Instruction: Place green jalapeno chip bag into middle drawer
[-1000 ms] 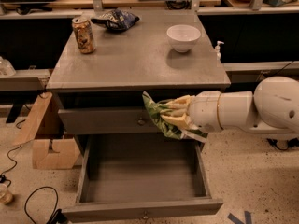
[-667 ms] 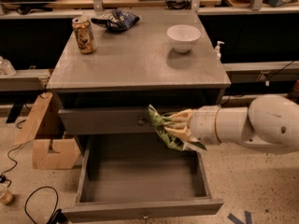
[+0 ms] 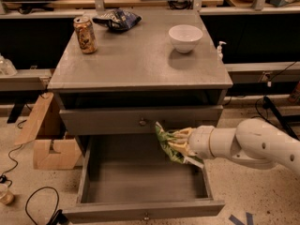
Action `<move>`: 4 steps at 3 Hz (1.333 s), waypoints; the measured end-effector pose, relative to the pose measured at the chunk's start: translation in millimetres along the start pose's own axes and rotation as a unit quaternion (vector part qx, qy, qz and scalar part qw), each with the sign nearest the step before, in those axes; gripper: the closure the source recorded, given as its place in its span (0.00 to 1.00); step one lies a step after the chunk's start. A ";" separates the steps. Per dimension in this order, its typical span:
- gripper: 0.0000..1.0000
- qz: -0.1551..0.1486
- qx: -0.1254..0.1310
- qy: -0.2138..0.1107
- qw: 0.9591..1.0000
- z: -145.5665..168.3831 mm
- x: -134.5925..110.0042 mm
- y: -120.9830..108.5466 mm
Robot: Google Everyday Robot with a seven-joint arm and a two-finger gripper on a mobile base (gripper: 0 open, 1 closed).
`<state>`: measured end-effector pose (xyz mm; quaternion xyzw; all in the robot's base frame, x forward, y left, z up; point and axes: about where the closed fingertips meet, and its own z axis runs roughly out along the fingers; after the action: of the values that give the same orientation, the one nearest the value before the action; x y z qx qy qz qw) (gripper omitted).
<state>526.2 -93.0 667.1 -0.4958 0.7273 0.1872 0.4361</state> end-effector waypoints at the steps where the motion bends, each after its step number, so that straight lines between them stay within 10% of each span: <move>1: 1.00 0.029 -0.003 -0.001 1.000 31.7 42.9 0.0; 4: 1.00 0.086 -0.035 -0.001 0.996 119.0 110.5 21.5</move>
Offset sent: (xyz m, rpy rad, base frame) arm 0.0156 0.0132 -0.1570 0.0914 0.1436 -0.0361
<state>546.4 -61.3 507.6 -0.4465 0.7595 0.2499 0.4017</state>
